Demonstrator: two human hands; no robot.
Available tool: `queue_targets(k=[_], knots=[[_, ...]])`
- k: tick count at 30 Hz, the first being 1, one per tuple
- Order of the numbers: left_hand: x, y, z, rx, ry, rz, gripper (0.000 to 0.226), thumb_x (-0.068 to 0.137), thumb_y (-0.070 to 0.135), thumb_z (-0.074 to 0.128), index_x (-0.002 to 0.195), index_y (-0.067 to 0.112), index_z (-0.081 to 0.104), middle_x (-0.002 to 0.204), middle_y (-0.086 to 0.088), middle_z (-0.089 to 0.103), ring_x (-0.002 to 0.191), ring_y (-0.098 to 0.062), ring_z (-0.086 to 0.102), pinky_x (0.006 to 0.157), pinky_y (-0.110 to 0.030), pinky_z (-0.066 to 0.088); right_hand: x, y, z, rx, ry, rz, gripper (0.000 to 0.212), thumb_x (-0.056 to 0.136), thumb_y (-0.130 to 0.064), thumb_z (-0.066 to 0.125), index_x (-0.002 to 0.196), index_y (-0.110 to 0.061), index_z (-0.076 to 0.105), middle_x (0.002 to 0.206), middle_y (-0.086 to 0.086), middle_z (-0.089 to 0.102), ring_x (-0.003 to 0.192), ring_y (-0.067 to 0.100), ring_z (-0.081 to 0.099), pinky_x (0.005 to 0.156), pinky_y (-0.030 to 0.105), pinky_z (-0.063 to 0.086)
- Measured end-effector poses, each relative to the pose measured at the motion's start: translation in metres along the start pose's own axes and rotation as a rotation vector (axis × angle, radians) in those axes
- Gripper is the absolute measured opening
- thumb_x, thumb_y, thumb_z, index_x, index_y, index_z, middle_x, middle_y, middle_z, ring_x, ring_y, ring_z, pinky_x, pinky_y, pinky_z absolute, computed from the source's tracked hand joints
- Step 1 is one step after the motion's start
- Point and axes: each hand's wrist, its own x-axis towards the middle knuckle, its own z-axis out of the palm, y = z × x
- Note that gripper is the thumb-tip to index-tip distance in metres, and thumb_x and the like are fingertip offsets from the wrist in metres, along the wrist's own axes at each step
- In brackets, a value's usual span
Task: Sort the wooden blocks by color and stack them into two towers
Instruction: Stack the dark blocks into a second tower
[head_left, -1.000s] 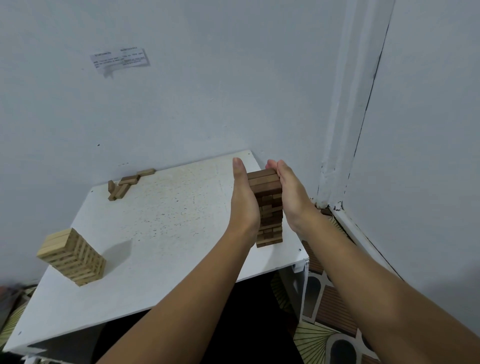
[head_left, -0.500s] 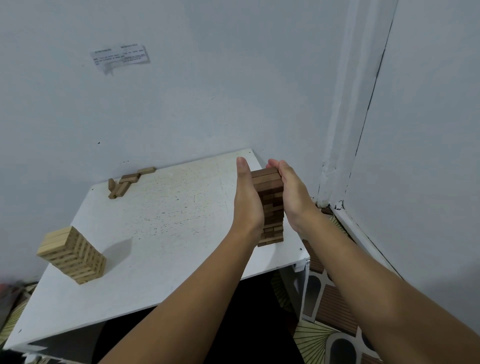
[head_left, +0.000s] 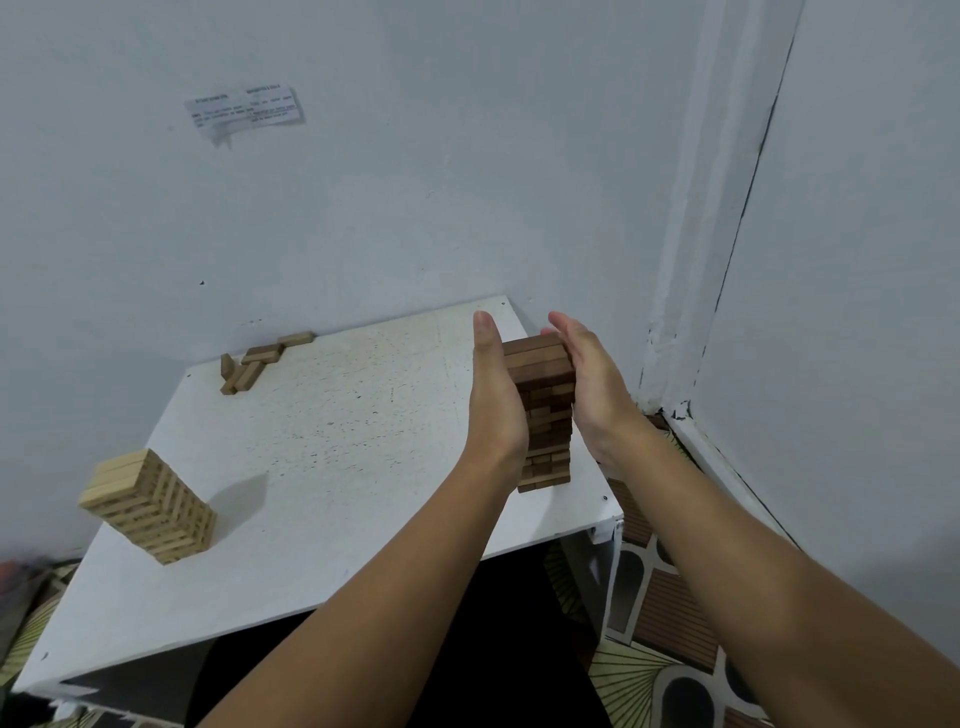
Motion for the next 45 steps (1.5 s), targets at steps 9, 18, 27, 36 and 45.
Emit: queue_targets(k=[9, 18, 27, 36, 45], knots=[[0.036, 0.050, -0.103, 0.584, 0.175, 0.313, 0.037, 0.092, 0.056, 0.071, 0.113, 0.026, 0.064, 0.105, 0.011, 0.066, 0.094, 0.002, 0.060, 0.083, -0.023, 0.050, 0.013, -0.062, 0.032, -0.485, 0.086, -0.433, 0.037, 0.110, -0.040, 0.037, 0.142, -0.030, 0.054, 0.137, -0.011, 0.047, 0.127, -0.001, 0.043, 0.101, 0.009, 0.029], [0.098, 0.107, -0.253, 1.164, 0.264, 0.151, 0.023, 0.095, 0.042, 0.071, 0.104, 0.023, 0.065, 0.099, 0.006, 0.068, 0.083, -0.011, 0.063, 0.065, -0.031, 0.048, 0.045, -0.047, 0.185, -0.665, -0.189, -0.490, 0.029, 0.107, -0.037, 0.047, 0.129, -0.027, 0.063, 0.125, -0.003, 0.052, 0.119, 0.015, 0.053, 0.105, 0.033, 0.043], [0.187, 0.094, -0.379, 1.455, 0.011, -0.218, 0.049, 0.097, 0.050, 0.068, 0.134, 0.019, 0.067, 0.138, -0.001, 0.063, 0.122, -0.023, 0.057, 0.092, -0.028, 0.039, 0.130, 0.076, 0.274, -1.045, -0.464, -0.207, 0.044, 0.107, -0.048, 0.042, 0.149, -0.038, 0.048, 0.144, 0.005, 0.045, 0.139, 0.025, 0.036, 0.102, 0.042, 0.040], [0.277, 0.046, -0.451, 1.468, -0.088, -0.300, 0.049, 0.106, 0.047, 0.053, 0.150, 0.025, 0.054, 0.138, -0.011, 0.060, 0.126, -0.027, 0.054, 0.101, -0.034, 0.042, 0.241, 0.144, 0.363, -1.284, -0.597, -0.225, 0.052, 0.109, -0.038, 0.040, 0.159, -0.040, 0.028, 0.142, 0.008, 0.040, 0.130, 0.029, 0.038, 0.103, 0.045, 0.041], [0.310, 0.016, -0.473, 1.495, -0.087, -0.257, 0.021, 0.107, 0.033, 0.053, 0.110, 0.022, 0.071, 0.106, -0.010, 0.066, 0.103, -0.028, 0.061, 0.083, -0.035, 0.048, 0.282, 0.167, 0.403, -1.480, -0.531, -0.327, 0.057, 0.102, -0.026, 0.042, 0.156, -0.035, 0.029, 0.148, 0.012, 0.034, 0.133, 0.033, 0.035, 0.107, 0.047, 0.033]])
